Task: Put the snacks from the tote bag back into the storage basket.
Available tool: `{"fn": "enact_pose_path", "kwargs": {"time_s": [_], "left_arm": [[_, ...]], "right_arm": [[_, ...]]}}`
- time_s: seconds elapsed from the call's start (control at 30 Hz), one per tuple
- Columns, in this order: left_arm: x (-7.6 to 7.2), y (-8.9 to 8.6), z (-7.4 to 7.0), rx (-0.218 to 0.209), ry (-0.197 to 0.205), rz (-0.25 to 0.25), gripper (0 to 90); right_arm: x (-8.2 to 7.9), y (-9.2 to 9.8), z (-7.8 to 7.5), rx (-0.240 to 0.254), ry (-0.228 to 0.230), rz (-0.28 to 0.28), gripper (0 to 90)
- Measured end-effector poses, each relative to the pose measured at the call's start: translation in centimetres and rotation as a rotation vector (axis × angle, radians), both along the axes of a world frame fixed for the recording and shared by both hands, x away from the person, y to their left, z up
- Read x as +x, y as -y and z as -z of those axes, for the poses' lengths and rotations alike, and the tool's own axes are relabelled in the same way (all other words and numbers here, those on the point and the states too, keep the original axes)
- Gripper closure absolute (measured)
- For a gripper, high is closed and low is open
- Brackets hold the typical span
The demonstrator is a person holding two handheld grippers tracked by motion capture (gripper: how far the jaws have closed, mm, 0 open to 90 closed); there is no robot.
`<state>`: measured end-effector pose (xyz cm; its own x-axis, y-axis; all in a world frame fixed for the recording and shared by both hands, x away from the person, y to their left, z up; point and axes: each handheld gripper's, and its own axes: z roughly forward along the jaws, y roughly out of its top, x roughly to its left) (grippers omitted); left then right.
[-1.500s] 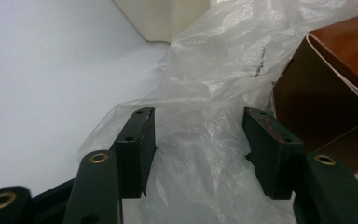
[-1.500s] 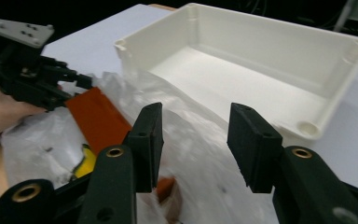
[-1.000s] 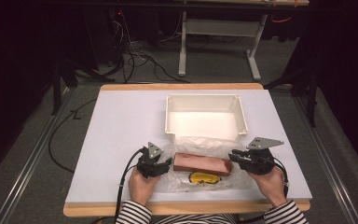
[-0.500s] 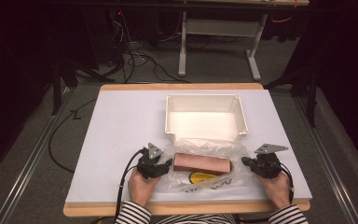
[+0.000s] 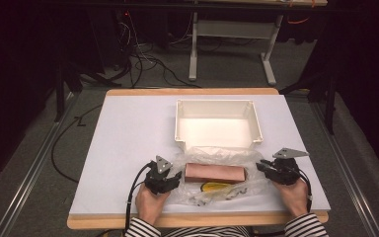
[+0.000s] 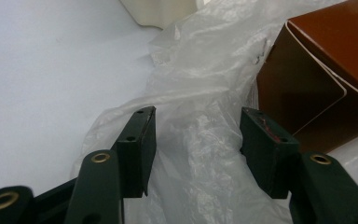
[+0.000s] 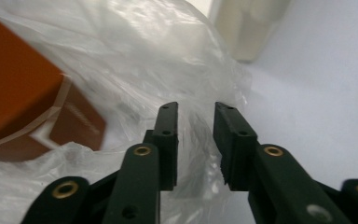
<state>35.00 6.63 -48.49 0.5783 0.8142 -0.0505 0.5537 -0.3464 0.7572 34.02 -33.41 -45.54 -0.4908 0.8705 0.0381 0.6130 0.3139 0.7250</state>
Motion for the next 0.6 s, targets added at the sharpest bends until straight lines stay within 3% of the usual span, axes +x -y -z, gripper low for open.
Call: {"fn": "enact_pose_path", "kwargs": {"time_s": [0.03,0.1,0.33,0.4,0.43,0.47,0.5,0.6], "left_arm": [[0.0,0.0,0.0,0.0,0.0,-0.003,46.9],[-0.1,0.2,0.0,0.005,0.004,-0.01,46.8],[-0.2,0.3,0.0,0.013,0.003,-0.01,46.6],[-0.2,0.3,0.0,0.011,0.004,-0.011,46.6],[-0.2,0.3,0.0,0.011,0.004,-0.012,46.6],[-0.2,0.3,0.0,0.011,0.004,-0.012,46.6],[-0.2,0.2,0.0,0.013,0.004,-0.011,46.6],[-0.2,0.3,0.0,0.01,0.003,-0.014,46.6]], "right_arm": [[-0.6,0.1,-0.9,0.008,0.035,-0.014,70.1],[-1.2,0.1,-1.8,0.015,0.06,-0.022,68.9],[-2.4,-0.5,-3.7,0.035,0.123,-0.036,56.2],[-2.9,-0.9,-4.0,0.047,0.13,-0.053,59.6],[-3.3,-1.4,-3.9,0.053,0.122,-0.084,68.1],[-3.3,-1.4,-3.9,0.053,0.122,-0.084,68.1],[-3.6,-1.8,-3.5,0.048,0.108,-0.116,74.1],[-3.8,-2.0,-2.9,0.044,0.088,-0.13,77.6]]}}
